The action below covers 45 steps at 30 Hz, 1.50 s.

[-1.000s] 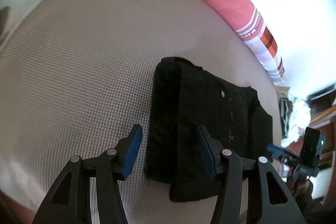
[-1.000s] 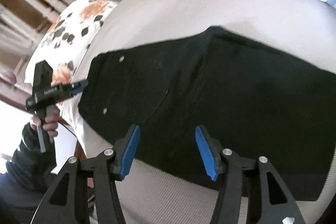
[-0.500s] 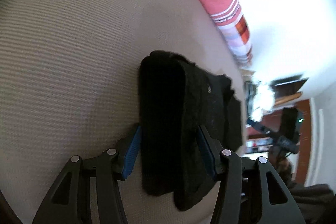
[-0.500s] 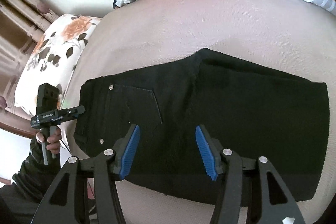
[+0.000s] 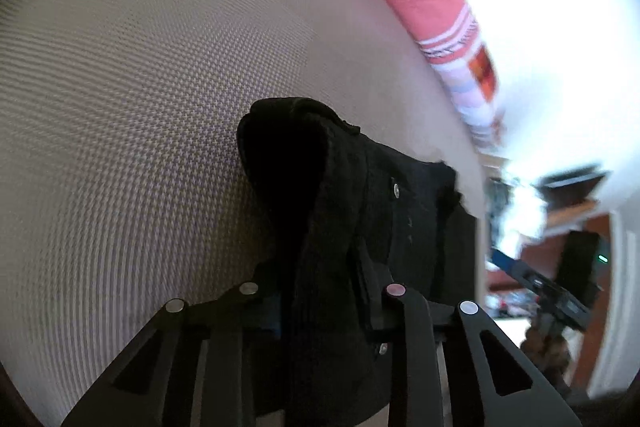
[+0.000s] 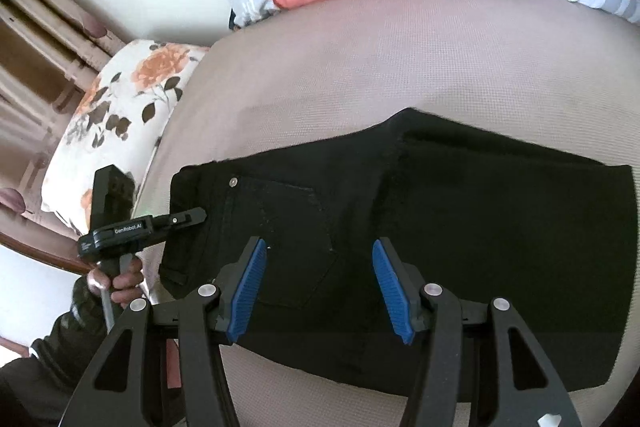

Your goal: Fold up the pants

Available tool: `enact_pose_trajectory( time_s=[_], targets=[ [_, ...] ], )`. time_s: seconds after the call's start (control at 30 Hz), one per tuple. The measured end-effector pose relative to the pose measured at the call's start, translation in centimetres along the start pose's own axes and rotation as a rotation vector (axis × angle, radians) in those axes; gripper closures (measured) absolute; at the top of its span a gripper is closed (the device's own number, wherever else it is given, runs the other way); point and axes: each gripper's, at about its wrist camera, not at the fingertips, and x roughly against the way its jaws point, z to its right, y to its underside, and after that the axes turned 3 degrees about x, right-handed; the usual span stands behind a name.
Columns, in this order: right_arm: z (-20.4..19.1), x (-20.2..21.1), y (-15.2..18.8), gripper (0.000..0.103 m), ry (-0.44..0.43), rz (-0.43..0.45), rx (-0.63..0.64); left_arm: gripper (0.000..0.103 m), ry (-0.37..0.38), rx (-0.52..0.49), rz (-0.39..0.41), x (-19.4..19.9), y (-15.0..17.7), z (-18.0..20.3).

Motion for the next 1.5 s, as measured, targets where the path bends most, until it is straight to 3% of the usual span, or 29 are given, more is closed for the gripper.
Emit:
enact_pose_trajectory(
  time_s=[0.1, 0.3, 0.47, 0.63, 0.73, 0.87, 1.1, 1.3, 1.5],
  targets=[
    [1.3, 1.4, 0.2, 0.050, 0.007, 0.035, -0.018, 0.081, -0.058, 0.021, 0.028, 1.0, 0.5, 2.1],
    [5.2, 4.5, 1.6, 0.050, 0.014, 0.103, -0.069, 0.087, -0.031, 0.032, 0.077, 3.3, 2.2, 8.3],
    [8.7, 7.1, 2.9, 0.049, 0.008, 0.150, -0.114, 0.088, 0.022, 0.043, 0.100, 2.0, 3.0, 14.7],
    [11.8, 9.7, 3.4, 0.049, 0.011, 0.193, -0.141, 0.088, 0.063, 0.018, 0.086, -1.7, 3.3, 20.7],
    [13.8, 11.3, 3.6, 0.049, 0.022, 0.212, -0.166, 0.088, 0.050, -0.032, 0.074, -5.1, 3.6, 24.3],
    [16.7, 13.0, 4.0, 0.048, 0.030, 0.234, -0.217, 0.088, 0.078, -0.086, 0.010, -10.3, 4.5, 27.8],
    [20.9, 12.9, 6.0, 0.048, 0.043, 0.218, -0.283, 0.088, -0.055, -0.188, -0.036, -17.7, 6.9, 29.2],
    [22.7, 11.6, 6.5, 0.048, 0.044, 0.187, -0.317, 0.086, -0.106, -0.247, -0.028, -19.7, 7.8, 29.4],
    [23.3, 11.2, 6.4, 0.048, 0.047, 0.176, -0.320, 0.072, -0.124, -0.292, -0.031, -20.0, 8.4, 30.0]
  ],
)
